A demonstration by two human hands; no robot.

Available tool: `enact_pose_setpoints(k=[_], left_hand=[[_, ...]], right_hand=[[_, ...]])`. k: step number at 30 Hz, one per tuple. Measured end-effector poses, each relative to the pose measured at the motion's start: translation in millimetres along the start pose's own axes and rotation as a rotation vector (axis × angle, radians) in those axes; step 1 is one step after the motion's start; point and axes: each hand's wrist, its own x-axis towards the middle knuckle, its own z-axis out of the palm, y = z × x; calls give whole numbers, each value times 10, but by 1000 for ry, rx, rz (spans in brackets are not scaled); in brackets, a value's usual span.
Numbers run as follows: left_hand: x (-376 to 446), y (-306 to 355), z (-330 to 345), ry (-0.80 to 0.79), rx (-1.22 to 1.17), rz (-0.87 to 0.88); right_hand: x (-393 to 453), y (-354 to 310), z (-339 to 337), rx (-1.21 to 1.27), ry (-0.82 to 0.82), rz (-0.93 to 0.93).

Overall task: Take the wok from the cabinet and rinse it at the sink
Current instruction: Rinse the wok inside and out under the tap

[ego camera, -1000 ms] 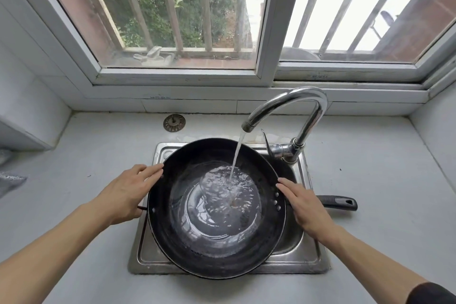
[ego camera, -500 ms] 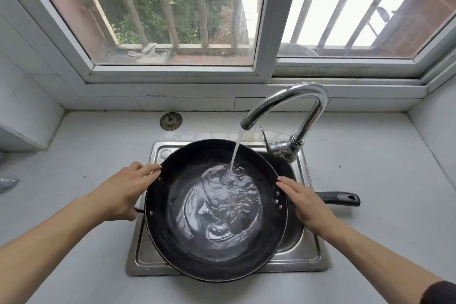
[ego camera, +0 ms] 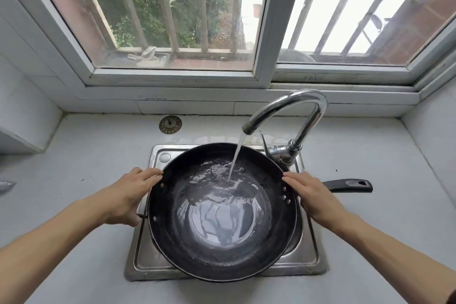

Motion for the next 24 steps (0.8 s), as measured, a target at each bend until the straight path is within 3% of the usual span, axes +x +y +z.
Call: enact_pose_setpoints(k=[12, 24], left_hand=[[-93, -99, 316, 75, -186, 36], [-100, -30, 529, -59, -402, 54]], right_hand=[[163, 72, -234, -74, -117, -22], [301, 51, -738, -140, -272, -64]])
